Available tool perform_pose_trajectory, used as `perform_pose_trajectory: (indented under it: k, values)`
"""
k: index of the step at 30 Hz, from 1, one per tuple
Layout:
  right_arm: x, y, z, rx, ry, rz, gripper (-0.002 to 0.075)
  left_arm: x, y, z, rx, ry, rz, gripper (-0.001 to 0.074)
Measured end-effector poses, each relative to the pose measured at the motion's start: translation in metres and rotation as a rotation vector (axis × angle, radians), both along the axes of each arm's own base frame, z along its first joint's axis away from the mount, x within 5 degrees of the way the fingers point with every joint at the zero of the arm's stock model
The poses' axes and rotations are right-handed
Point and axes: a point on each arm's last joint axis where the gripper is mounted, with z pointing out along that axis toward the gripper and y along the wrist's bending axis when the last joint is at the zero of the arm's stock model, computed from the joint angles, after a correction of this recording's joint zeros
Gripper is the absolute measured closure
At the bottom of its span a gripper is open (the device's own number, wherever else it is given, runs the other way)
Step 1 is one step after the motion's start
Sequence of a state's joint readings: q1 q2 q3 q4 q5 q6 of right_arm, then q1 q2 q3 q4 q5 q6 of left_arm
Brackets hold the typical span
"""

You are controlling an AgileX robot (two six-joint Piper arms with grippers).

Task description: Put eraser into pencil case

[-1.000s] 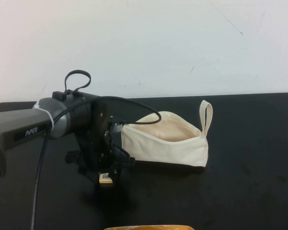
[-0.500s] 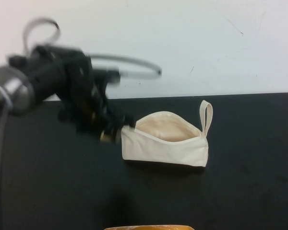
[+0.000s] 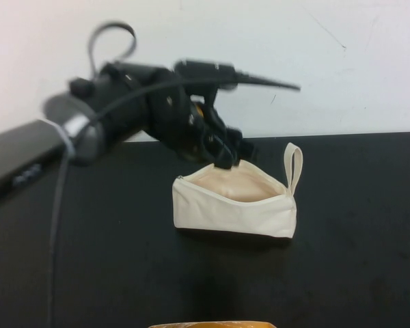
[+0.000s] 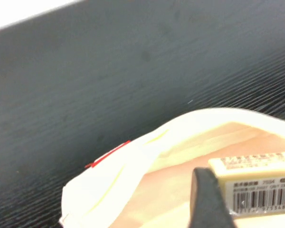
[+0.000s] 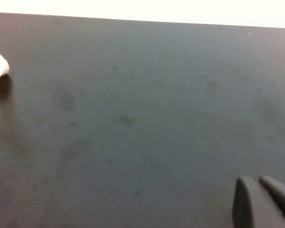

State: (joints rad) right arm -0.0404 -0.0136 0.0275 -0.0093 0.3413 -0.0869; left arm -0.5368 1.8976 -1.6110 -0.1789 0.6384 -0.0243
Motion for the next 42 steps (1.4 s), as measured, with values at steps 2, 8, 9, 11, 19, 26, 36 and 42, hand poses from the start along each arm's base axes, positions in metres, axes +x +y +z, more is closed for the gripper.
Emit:
perform_pose_trajectory:
  k: [2, 8, 9, 11, 19, 26, 36, 42]
  values:
    - [0.000, 0.000, 0.000, 0.000, 0.000, 0.000, 0.0727, 0.006, -0.004, -0.018, 0.016, 0.026, 0.002, 0.0382]
    - [0.000, 0.000, 0.000, 0.000, 0.000, 0.000, 0.0727, 0.015, -0.008, -0.038, 0.023, 0.033, 0.007, 0.0293]
    - [0.000, 0.000, 0.000, 0.000, 0.000, 0.000, 0.0727, 0.015, -0.008, -0.037, 0.021, 0.028, 0.008, 0.0295]
    - [0.000, 0.000, 0.000, 0.000, 0.000, 0.000, 0.0727, 0.014, -0.006, -0.030, 0.028, 0.004, 0.003, 0.0323]
    - [0.000, 0.000, 0.000, 0.000, 0.000, 0.000, 0.0727, -0.020, 0.026, 0.045, 0.121, -0.173, -0.029, 0.0689]
    - [0.000, 0.000, 0.000, 0.000, 0.000, 0.000, 0.0727, -0.093, 0.070, 0.066, 0.097, -0.233, -0.022, 0.0732]
    - [0.000, 0.000, 0.000, 0.000, 0.000, 0.000, 0.0727, -0.184, 0.124, 0.049, -0.048, -0.313, 0.072, 0.0735]
    - [0.000, 0.000, 0.000, 0.000, 0.000, 0.000, 0.0727, -0.207, 0.145, 0.039, 0.090, -0.313, 0.055, 0.0735]
